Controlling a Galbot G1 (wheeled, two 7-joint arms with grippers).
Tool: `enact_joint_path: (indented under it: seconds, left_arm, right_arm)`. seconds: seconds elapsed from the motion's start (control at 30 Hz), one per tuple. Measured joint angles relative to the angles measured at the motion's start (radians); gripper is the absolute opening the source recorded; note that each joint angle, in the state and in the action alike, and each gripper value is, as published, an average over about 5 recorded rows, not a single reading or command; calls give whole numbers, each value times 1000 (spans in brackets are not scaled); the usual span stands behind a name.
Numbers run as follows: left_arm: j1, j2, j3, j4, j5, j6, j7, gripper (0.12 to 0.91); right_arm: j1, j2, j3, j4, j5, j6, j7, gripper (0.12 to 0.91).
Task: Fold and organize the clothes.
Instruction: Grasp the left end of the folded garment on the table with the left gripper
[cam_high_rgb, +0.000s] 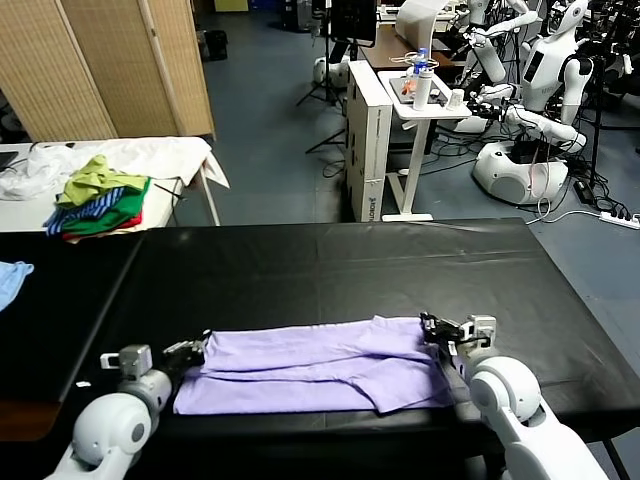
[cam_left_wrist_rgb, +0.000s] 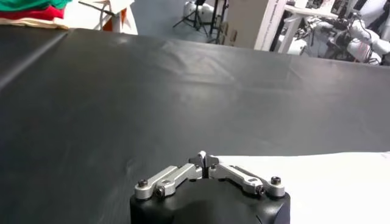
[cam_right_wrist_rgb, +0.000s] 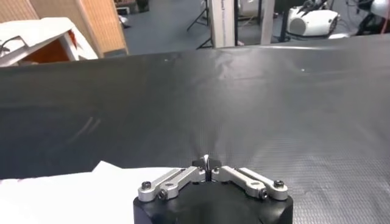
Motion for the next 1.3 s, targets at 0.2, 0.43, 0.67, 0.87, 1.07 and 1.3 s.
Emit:
enact_joint_path:
  seconds: [0.2, 0.43, 0.67, 0.87, 1.07, 1.3]
  left_arm:
    - [38, 8, -32, -40, -5, 1, -4, 480]
    - [107, -25, -82, -105, 2, 4, -11, 868]
    - [183, -118, -125, -149, 31, -9, -7, 906]
    - [214, -191, -142, -149, 47, -23, 6, 882]
    - [227, -239, -145, -144, 67, -36, 12, 768]
    - [244, -277, -146, -147, 83, -52, 19, 580]
  right_arm:
    - [-18, -46, 21, 39, 27, 1, -11, 745]
    - [-56, -106, 71, 92, 63, 4, -16, 905]
    - [-80, -126, 106, 112, 64, 8, -29, 907]
    - [-91, -129, 121, 124, 63, 9, -30, 907]
    - [-101, -132, 134, 136, 63, 10, -31, 907]
    - [-105, -133, 143, 140, 63, 11, -34, 907]
